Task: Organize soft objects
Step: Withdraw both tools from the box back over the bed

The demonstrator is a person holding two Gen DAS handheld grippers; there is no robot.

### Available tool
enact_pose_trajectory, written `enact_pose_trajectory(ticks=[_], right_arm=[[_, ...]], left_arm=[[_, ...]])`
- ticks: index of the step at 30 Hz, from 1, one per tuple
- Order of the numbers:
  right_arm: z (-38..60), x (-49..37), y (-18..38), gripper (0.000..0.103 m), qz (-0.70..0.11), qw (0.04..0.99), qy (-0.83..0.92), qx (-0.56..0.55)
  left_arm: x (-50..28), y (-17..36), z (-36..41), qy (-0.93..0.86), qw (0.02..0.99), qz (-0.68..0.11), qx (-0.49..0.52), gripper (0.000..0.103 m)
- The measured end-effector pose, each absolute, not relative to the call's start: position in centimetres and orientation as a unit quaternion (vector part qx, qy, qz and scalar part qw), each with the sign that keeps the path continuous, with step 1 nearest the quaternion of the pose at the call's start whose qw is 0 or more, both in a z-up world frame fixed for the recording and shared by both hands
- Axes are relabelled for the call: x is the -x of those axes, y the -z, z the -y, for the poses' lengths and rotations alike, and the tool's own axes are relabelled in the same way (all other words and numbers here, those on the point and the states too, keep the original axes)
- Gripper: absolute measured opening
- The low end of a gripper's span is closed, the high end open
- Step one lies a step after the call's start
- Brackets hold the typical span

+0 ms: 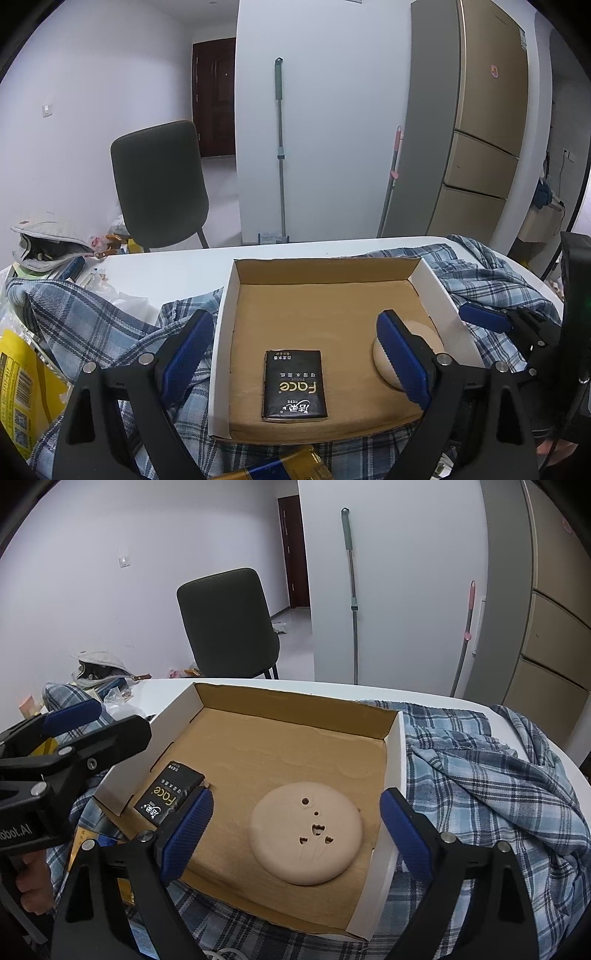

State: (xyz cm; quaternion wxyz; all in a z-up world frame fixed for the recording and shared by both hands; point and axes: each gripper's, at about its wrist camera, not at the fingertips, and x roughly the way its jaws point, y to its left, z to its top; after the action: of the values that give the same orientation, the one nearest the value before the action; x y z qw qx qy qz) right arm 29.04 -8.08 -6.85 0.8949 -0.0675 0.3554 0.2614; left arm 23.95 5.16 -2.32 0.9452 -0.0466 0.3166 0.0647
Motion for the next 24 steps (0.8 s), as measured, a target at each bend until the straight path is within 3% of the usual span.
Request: enact_pose_trajectory(ticks=[15,24], right_arm=[[9.6,-25.9,0.0,0.091,-0.29,0.919,-0.259,0.075],[12.7,-20.4,-1.8,0.091,-0.267,0.919,-0.276,0.091]], left_arm=[[-20.7,-4.4,-3.9,-0.063,0.967,-0.243,0.047,0.092],[-14.7,-7.9,-1.9,-0.05,0.973,-0.225,0.008,0.092]])
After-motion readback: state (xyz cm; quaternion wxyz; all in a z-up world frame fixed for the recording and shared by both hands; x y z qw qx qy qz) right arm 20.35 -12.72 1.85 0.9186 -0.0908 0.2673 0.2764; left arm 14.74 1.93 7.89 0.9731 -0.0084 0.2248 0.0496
